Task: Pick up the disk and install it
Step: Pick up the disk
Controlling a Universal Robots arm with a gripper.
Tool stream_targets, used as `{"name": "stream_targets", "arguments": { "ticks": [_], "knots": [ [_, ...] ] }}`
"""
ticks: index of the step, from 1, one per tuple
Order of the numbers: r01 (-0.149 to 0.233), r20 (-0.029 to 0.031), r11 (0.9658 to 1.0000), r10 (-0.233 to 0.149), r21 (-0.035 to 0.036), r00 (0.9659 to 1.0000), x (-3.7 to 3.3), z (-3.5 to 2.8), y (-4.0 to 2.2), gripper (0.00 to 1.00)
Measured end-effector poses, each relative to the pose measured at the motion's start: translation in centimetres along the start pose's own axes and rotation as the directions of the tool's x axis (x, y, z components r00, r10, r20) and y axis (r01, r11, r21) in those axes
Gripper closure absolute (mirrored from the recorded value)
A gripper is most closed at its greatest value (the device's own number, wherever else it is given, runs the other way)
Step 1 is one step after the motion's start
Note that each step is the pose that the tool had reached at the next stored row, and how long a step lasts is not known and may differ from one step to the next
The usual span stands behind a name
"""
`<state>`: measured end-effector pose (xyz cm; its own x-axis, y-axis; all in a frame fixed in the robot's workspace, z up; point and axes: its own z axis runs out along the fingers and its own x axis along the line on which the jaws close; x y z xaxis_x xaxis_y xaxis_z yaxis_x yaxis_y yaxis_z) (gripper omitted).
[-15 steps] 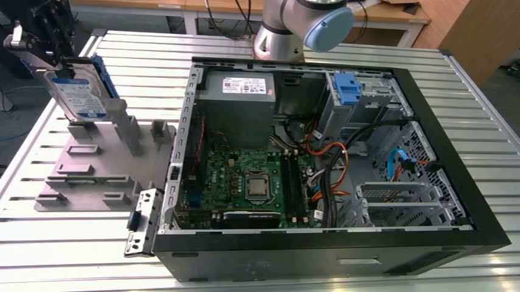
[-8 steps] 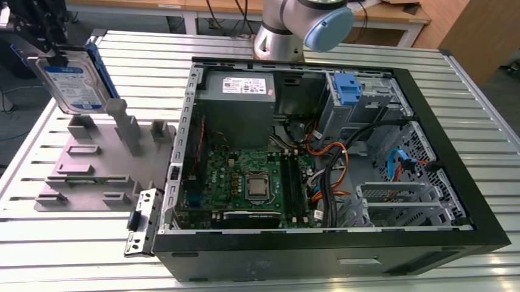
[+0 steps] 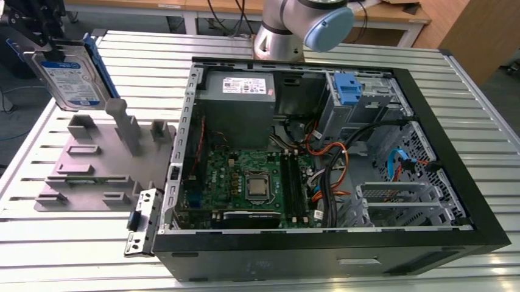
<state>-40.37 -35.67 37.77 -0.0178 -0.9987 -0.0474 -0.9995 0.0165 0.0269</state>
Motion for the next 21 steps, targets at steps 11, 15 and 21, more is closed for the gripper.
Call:
{"name": "stream_targets", "arguments": {
  "ticks": [11,15,21],
  "knots": [
    [0.0,-0.0007,1.0,0.0,-0.0001,1.0,-0.01,-0.09,0.0,0.65],
    [0.0,-0.0007,1.0,0.0,0.0,1.0,-0.04,-0.77,0.01,0.65],
    [0.0,-0.0006,1.0,0.0,0.0001,1.0,-0.13,-2.49,0.04,0.65]
  ]
}}
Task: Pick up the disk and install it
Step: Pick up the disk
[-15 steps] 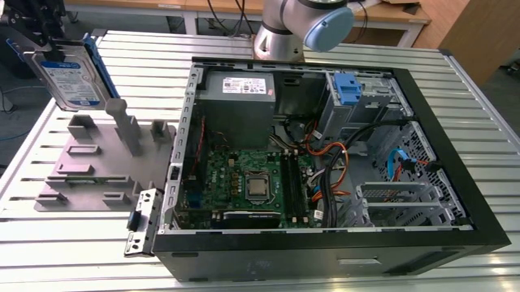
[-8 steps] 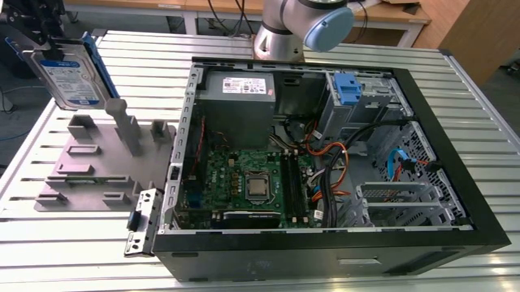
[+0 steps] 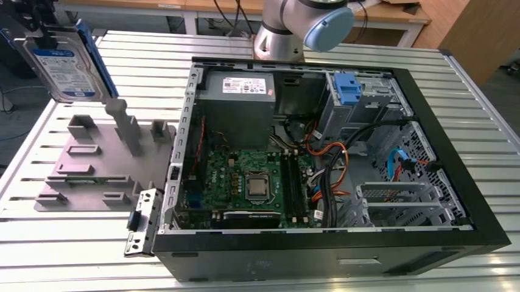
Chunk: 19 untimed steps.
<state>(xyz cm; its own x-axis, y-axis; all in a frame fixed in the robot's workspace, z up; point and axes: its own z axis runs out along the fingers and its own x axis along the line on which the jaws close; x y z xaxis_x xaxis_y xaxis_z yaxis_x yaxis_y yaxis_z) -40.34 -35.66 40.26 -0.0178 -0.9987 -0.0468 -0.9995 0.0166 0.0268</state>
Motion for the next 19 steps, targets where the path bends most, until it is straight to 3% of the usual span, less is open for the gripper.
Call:
{"name": "stream_targets", "arguments": {
  "ticks": [3,19],
  "knots": [
    [0.0,0.0,1.0,0.0,0.0,1.0,-0.06,-1.07,0.02,0.65],
    [0.0,0.0001,1.0,0.0,0.0001,1.0,-0.41,-7.98,0.19,0.65]
  ]
}}
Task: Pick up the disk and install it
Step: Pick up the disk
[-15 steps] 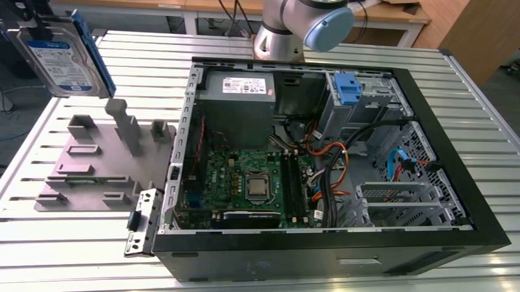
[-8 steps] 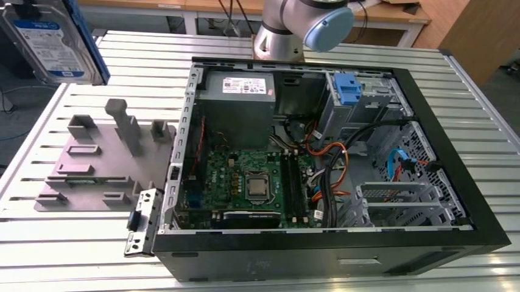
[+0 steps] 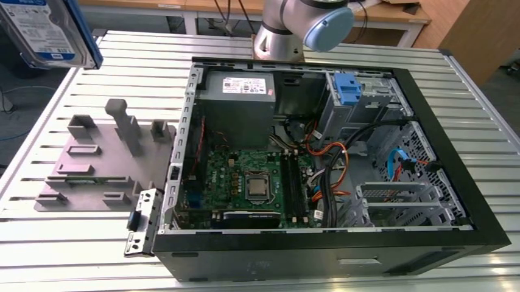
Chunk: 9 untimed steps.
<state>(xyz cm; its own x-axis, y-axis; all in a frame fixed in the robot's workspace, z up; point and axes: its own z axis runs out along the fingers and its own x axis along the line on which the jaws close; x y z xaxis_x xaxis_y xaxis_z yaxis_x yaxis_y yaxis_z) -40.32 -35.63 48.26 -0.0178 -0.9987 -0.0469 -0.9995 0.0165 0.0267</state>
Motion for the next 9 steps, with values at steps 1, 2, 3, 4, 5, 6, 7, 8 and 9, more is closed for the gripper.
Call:
{"name": "stream_targets", "arguments": {
  "ticks": [1,2,3,4,5,6,7,8,9],
  "knots": [
    [0.0,-0.0001,1.0,0.0,-0.0002,1.0,-0.02,-0.33,0.01,0.65],
    [0.0,-0.0001,1.0,0.0,-0.0002,1.0,-0.03,-0.64,0.02,0.65],
    [0.0,-0.0001,1.0,0.0,-0.0001,1.0,-0.05,-0.95,0.02,0.65],
    [0.0,-0.0001,1.0,0.0,-0.0001,1.0,-0.06,-1.25,0.03,0.65],
    [0.0,-0.0002,1.0,0.0,-0.0003,1.0,-0.08,-1.57,0.03,0.65],
    [0.0,-0.0002,1.0,0.0,-0.0003,1.0,-0.09,-1.86,0.04,0.65],
    [0.0,-0.0001,1.0,0.0,-0.0002,1.0,-0.11,-2.13,0.05,0.65],
    [0.0,-0.0001,1.0,0.0,-0.0001,1.0,-0.12,-2.37,0.05,0.65],
    [0.0,-0.0001,1.0,0.0,-0.0002,1.0,-0.12,-2.61,0.06,0.65]
  ]
}}
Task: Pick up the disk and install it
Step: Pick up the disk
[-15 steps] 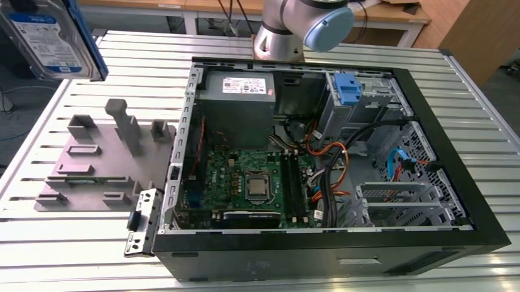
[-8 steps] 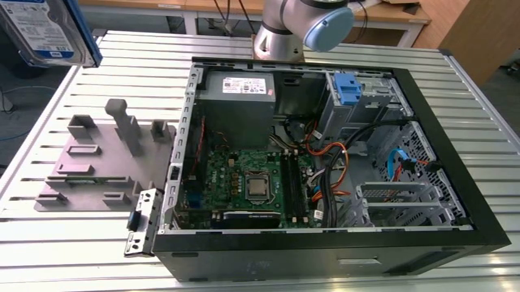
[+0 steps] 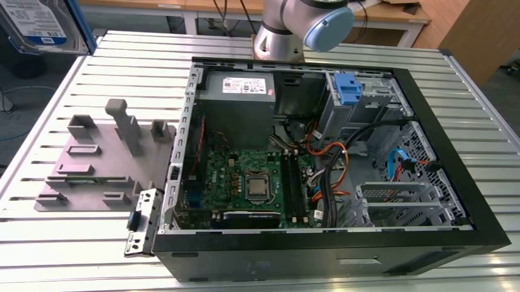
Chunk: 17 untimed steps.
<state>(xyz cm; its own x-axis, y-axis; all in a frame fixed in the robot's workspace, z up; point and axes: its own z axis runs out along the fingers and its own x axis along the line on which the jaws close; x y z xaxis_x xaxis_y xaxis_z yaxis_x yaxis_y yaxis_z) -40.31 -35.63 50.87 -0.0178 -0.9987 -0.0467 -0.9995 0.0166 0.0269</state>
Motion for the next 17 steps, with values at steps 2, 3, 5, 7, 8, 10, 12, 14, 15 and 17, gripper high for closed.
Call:
{"name": "stream_targets", "arguments": {
  "ticks": [2,3,5,7,8,10,12,14,15,17],
  "knots": [
    [0.0,0.0,1.0,0.0,0.0,1.0,-0.02,-0.35,0.01,0.65],
    [0.0,0.0,1.0,0.0,0.0,1.0,-0.02,-0.38,0.01,0.65],
    [0.0,0.0001,1.0,0.0,0.0001,1.0,-0.02,-0.38,0.01,0.65],
    [0.0,0.0,1.0,0.0,0.0,1.0,-0.02,-0.4,0.01,0.65],
    [0.0,0.0001,1.0,0.0,0.0,1.0,-0.02,-0.4,0.01,0.65],
    [0.0,0.0001,1.0,0.0,0.0,1.0,-0.02,-0.4,0.01,0.65],
    [0.0,0.0,1.0,0.0,0.0,1.0,-0.02,-0.41,0.01,0.65],
    [0.0,0.0001,1.0,0.0,0.0001,1.0,-0.02,-0.41,0.01,0.65],
    [0.0,0.0001,1.0,0.0,0.0,1.0,-0.02,-0.42,0.0,0.65],
    [0.0,0.0001,1.0,0.0,0.0001,1.0,-0.02,-0.42,-0.18,0.65]
  ]
}}
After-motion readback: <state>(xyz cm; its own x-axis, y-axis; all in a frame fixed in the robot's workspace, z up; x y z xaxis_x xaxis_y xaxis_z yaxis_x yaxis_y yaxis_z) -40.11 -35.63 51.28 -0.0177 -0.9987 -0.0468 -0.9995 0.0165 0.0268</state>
